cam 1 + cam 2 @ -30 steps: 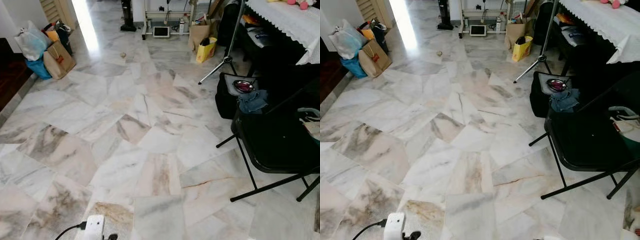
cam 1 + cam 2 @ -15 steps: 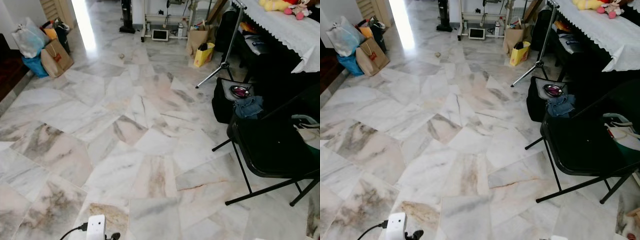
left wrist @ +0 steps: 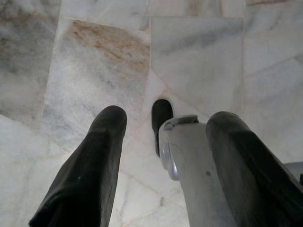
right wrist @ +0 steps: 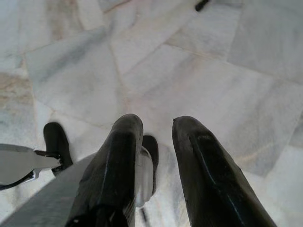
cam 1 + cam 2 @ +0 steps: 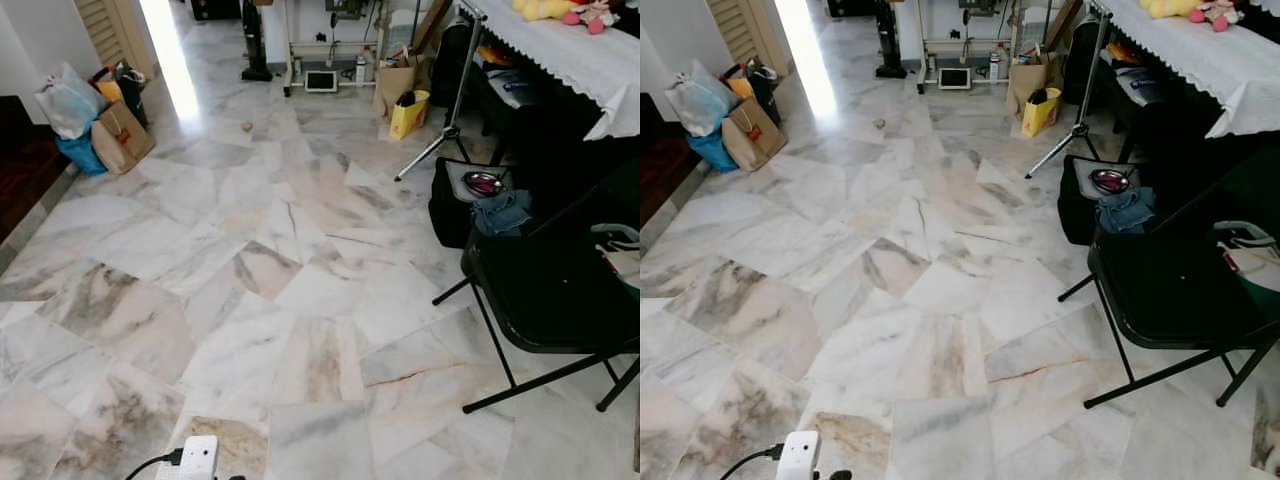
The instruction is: Hang keys on a hook
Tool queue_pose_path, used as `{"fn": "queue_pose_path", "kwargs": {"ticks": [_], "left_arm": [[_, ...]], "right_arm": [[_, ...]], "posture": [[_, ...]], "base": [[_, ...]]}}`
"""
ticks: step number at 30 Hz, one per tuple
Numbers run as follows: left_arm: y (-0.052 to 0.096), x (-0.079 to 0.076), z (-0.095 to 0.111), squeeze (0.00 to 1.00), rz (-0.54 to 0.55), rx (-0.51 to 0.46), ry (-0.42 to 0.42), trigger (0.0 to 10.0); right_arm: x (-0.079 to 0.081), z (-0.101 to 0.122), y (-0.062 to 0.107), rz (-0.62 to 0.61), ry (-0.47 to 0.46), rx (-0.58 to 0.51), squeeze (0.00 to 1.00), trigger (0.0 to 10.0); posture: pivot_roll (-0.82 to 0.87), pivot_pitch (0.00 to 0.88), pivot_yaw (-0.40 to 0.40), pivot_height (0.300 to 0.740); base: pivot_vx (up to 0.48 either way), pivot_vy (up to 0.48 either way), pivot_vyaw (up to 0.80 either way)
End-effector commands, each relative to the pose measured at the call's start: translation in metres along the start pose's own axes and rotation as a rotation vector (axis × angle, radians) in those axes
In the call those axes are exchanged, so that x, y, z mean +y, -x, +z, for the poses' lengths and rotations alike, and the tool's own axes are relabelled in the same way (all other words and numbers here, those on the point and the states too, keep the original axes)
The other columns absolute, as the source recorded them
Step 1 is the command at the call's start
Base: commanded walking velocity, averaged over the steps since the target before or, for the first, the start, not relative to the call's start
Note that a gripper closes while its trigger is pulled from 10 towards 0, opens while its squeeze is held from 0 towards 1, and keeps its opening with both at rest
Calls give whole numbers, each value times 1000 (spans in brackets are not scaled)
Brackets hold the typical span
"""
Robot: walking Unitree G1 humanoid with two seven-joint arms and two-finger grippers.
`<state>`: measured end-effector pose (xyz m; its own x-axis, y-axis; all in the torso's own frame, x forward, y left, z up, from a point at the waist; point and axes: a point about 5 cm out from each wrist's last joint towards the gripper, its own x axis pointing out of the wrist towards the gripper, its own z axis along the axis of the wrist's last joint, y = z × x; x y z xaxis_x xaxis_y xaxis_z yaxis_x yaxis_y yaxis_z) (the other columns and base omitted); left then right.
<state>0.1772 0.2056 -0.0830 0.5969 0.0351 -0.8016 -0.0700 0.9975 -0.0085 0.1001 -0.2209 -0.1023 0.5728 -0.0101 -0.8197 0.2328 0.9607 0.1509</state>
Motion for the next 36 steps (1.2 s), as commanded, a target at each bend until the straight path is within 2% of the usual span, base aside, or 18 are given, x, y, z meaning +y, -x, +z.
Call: {"fn": "queue_pose_path", "kwargs": {"ticks": [1, 6, 7, 10, 14, 16, 21, 23, 25, 32, 36], "left_arm": [[1, 8, -2, 0, 36, 4, 30, 10000], [2, 9, -4, 0, 28, 7, 15, 10000], [3, 10, -6, 0, 36, 9, 21, 10000], [4, 14, -9, 0, 61, 14, 70, 10000], [5, 10, -19, 0, 39, 59, 41, 10000], [5, 13, -19, 0, 64, 68, 19, 10000], [3, 14, -10, 0, 61, 45, 23, 10000], [1, 14, 1, 0, 61, 5, 82, 10000], [1, 14, 3, 0, 58, 0, 73, 10000], [3, 18, -5, 0, 58, 20, 41, 10000], [6, 19, -12, 0, 53, 36, 16, 10000]], "right_arm": [[1, -2, 0, 6, 18, 15, 0, 10000], [2, -4, 0, -4, -10, 16, 0, 10000], [1, -4, 0, -10, -39, 11, 0, 10000], [-1, -3, 0, -30, -32, 17, 0, 10000], [-5, -4, 2, -63, -67, 10, 0, 10000], [-4, -5, 2, -66, -118, 0, 0, 10000], [-3, -5, 1, -55, -106, 3, 0, 10000], [-2, -4, 1, -51, -78, 11, 0, 10000], [-1, -4, 0, -50, -72, 14, 0, 10000], [-1, -3, 0, -43, -76, 8, 0, 10000], [-2, -3, 0, -33, -62, 8, 0, 10000]], "posture": [[113, 9, -44, 740], [137, 0, -68, 740], [156, 0, -70, 740], [157, 0, -55, 740], [127, 0, -14, 740], [114, 0, -7, 740], [110, 0, -7, 740], [109, 0, -1, 740], [108, 0, 0, 740], [103, 0, 11, 740], [100, 5, 8, 740]], "base": [[0, 0, 0], [0, 0, 0], [0, 0, -488], [0, 0, -800], [0, 0, -800], [0, 0, -800], [0, 0, -800], [0, 0, -800], [0, 0, -800], [0, 0, -800], [0, -426, -800]]}}
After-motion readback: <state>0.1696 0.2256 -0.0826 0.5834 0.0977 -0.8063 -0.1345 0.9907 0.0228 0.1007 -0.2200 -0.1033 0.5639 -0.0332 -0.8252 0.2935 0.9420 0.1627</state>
